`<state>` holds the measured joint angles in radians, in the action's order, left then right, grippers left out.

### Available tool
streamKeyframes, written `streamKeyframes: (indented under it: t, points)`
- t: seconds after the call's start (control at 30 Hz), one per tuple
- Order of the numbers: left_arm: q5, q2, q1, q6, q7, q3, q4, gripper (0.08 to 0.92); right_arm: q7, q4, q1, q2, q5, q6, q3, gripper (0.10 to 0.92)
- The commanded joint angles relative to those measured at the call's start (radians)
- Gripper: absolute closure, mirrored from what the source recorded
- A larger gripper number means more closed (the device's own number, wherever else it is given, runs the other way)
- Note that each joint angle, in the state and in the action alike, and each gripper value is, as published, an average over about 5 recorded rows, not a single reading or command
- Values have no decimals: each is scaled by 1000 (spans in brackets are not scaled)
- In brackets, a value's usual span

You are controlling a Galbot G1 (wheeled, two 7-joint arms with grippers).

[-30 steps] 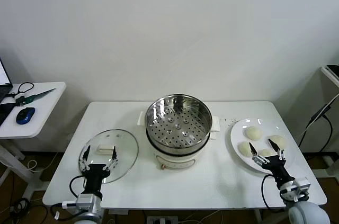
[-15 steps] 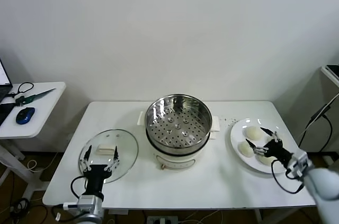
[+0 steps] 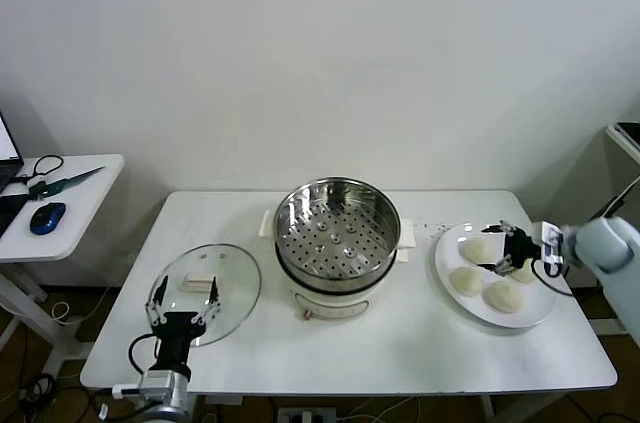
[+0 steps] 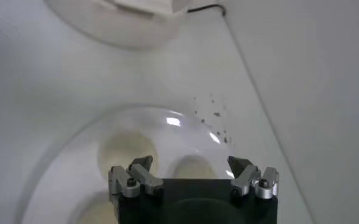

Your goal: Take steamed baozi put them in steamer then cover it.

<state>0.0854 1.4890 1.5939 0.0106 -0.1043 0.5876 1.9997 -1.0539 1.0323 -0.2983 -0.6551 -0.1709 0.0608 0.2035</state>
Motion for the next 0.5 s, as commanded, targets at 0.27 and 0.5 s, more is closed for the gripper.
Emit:
streamKeyframes:
  t: [0.27, 0.5]
  points:
    - [-28, -15, -7, -8, 0, 10, -18, 177, -135, -394, 387, -164, -192, 86, 380, 203]
    - [-29, -18, -11, -8, -1, 19, -34, 177, -130, -483, 364, -257, -231, 94, 347, 203]
